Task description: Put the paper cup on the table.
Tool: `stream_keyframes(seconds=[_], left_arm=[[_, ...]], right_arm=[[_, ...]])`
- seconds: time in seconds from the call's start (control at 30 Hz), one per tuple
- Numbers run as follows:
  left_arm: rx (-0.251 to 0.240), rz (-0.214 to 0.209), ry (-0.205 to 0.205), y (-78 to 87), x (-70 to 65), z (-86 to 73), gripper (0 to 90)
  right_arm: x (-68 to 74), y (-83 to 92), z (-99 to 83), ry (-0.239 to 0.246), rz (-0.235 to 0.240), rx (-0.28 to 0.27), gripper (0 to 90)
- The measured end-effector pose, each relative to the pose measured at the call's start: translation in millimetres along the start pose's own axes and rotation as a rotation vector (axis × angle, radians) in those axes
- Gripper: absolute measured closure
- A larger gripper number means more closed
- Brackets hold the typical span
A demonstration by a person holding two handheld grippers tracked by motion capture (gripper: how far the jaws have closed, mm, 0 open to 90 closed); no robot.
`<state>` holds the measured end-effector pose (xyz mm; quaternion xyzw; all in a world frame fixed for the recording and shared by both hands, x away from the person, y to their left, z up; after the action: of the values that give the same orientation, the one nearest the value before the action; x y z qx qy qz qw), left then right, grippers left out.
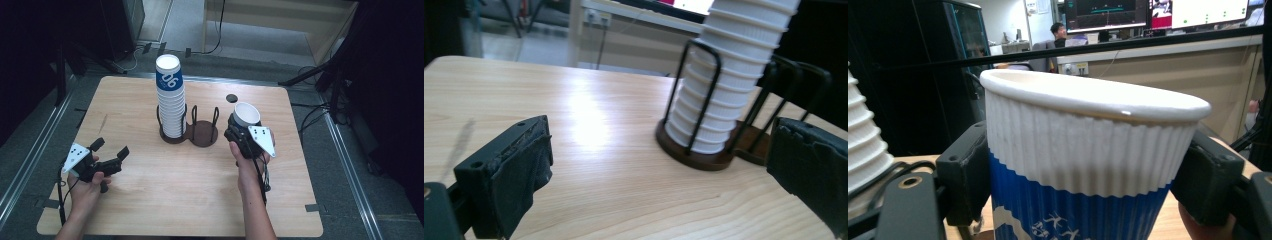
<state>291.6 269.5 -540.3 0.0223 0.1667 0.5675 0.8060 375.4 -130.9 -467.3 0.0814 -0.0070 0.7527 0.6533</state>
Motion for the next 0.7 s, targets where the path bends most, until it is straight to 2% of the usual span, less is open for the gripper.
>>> stream_keyframes(seconds=[0.2,0.3,0.5,0.6,0.67,0.7], left_arm=[[-0.001,0.046,0.004,2.9,15.5,-4.0,0.0],[-0.002,0.065,0.008,6.2,21.6,-4.1,0.0],[0.005,0.101,0.001,9.8,32.6,-6.0,0.0],[0.015,0.128,-0.019,9.9,35.6,-8.4,0.0],[0.023,0.175,-0.046,9.9,38.1,-10.5,0.0],[0.037,0.184,-0.047,9.6,39.4,-12.0,0.0]], right_arm=[[-12.2,-15.8,-9.7,0.028,-0.036,-0.019,21.0],[-18.0,-23.9,-15.8,0.055,-0.059,-0.006,21.1],[-28.0,-40.3,-28.1,0.113,-0.074,0.005,21.1],[-30.6,-49.7,-33.5,0.122,-0.057,0.02,21.1],[-30.5,-55.0,-36.7,0.153,-0.046,0.027,21.1],[-30.6,-57.9,-38.7,0.169,-0.043,0.028,21.1]])
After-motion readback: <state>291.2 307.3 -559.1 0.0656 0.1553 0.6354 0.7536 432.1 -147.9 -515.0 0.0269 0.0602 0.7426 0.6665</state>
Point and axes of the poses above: each handheld gripper's, and its own axes: y roughly backward along the jaws, z roughly out of its top, x roughly to its left, the point moved 5 cm from there along -y, roughly forward along the jaws, and after that the axes turned 3 degrees about x, right-handed, at the moved point
